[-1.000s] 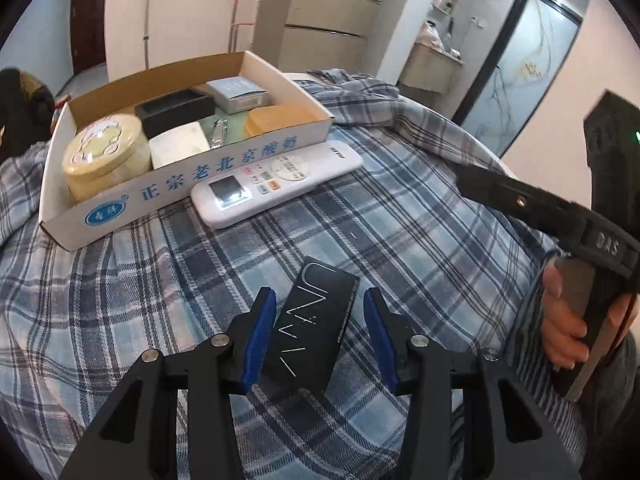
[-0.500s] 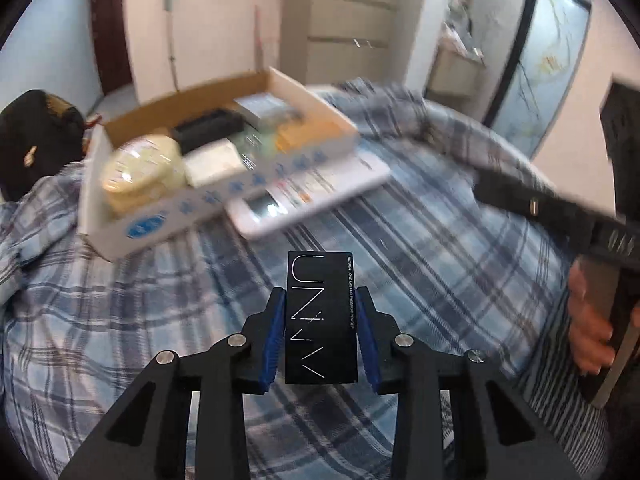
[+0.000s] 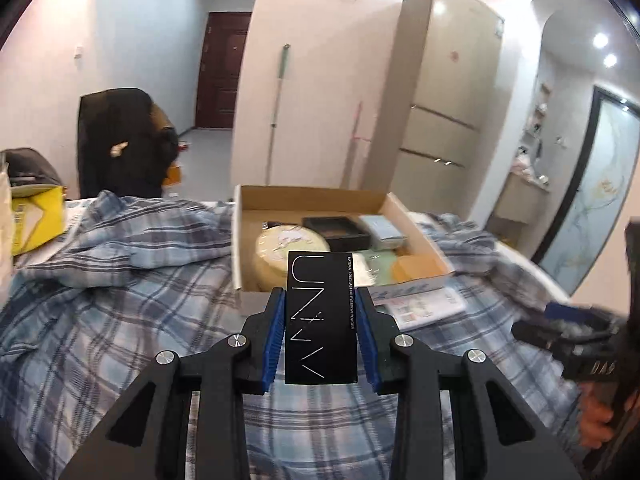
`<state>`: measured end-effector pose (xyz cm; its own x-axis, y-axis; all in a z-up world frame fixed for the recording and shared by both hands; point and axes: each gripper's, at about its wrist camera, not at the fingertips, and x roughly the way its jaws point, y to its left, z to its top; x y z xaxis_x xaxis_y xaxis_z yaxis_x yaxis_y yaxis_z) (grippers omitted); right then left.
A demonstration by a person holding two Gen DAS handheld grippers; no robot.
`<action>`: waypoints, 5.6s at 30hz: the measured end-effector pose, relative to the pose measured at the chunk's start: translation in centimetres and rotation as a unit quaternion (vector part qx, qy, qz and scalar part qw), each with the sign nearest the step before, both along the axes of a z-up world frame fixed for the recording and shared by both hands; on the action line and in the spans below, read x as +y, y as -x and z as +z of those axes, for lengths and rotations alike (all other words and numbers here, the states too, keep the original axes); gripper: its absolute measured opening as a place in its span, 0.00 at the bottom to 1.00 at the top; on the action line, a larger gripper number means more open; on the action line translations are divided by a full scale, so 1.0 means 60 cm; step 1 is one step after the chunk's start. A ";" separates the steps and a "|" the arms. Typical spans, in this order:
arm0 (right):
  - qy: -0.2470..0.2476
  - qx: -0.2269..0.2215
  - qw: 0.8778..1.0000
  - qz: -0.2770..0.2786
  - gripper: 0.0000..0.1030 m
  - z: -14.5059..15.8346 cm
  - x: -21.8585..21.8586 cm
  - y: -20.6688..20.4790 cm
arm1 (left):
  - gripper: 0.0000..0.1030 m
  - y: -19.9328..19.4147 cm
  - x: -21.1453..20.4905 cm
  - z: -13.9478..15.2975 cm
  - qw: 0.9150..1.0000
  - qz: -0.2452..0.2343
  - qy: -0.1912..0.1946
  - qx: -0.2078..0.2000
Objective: Organize rigid objects
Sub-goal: 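Reach down and close the left tool on the black UNNY box, then close the right tool on the white AUX remote while the left tool holds the UNNY box, then carry the UNNY box and the AUX remote over the cardboard box, then lower the AUX remote into the box and open the right tool, then lower the UNNY box into the box and open the left tool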
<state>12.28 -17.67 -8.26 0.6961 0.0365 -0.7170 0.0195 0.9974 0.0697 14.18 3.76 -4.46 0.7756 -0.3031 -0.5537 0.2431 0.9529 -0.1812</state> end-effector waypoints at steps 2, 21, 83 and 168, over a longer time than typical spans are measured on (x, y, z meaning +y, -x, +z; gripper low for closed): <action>0.001 0.011 1.000 0.000 0.99 -0.001 0.011 -0.027 | 0.35 0.000 0.000 -0.002 1.000 -0.002 0.006 0.002; 0.016 0.093 0.996 -0.006 0.93 -0.039 0.062 -0.174 | 0.35 -0.016 0.012 -0.022 0.998 0.005 0.031 0.052; 0.043 0.112 0.979 0.167 0.39 -0.089 0.119 -0.072 | 0.35 -0.008 -0.007 -0.023 0.999 -0.012 0.014 0.043; 0.005 0.007 0.999 0.038 0.75 0.062 -0.024 -0.203 | 0.60 -0.219 -0.124 -0.020 0.993 -0.037 -0.051 0.104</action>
<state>24.48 -19.10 -4.56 0.6819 0.0811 -0.7270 -0.0550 0.9967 0.0595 27.33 -3.65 -5.64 0.6190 -0.2899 -0.7299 0.2812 0.9496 -0.1387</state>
